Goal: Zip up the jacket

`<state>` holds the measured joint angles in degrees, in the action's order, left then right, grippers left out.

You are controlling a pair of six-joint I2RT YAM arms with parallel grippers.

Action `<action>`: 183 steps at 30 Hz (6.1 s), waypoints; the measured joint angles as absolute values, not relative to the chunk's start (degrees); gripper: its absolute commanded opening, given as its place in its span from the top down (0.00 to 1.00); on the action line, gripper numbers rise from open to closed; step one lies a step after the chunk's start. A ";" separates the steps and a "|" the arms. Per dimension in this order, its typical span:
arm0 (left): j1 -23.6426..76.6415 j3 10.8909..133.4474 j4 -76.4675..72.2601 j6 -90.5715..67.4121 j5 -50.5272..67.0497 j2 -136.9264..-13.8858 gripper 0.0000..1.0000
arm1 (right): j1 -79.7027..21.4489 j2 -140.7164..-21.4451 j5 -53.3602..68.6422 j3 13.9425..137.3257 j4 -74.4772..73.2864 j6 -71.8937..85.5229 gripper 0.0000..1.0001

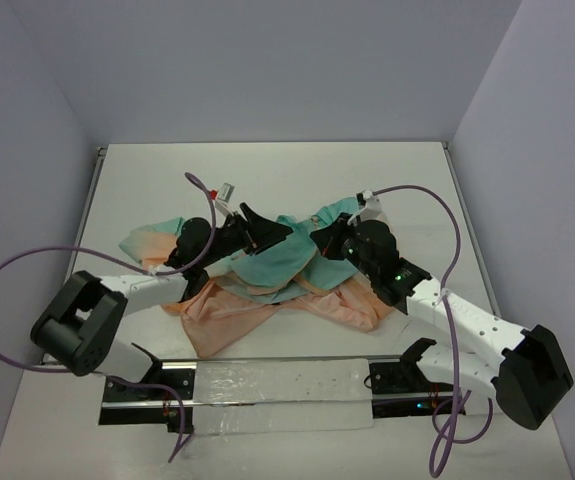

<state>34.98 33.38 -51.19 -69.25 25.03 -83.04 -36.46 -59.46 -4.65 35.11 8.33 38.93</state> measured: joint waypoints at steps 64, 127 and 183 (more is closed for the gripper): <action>33.54 35.14 -74.46 -79.85 33.56 -93.36 0.14 | -32.83 -64.13 24.70 34.41 34.65 47.99 1.00; 25.67 30.57 -74.98 -87.26 36.32 -94.23 1.00 | -30.30 -50.86 4.54 43.29 -8.83 32.91 0.44; 14.52 39.60 -17.82 -56.40 20.27 -59.76 1.00 | -37.84 -68.54 -12.74 53.66 -23.25 25.25 1.00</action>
<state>14.52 39.60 -17.82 -56.40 20.27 -59.76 -37.84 -68.54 -12.74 53.66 -23.25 25.25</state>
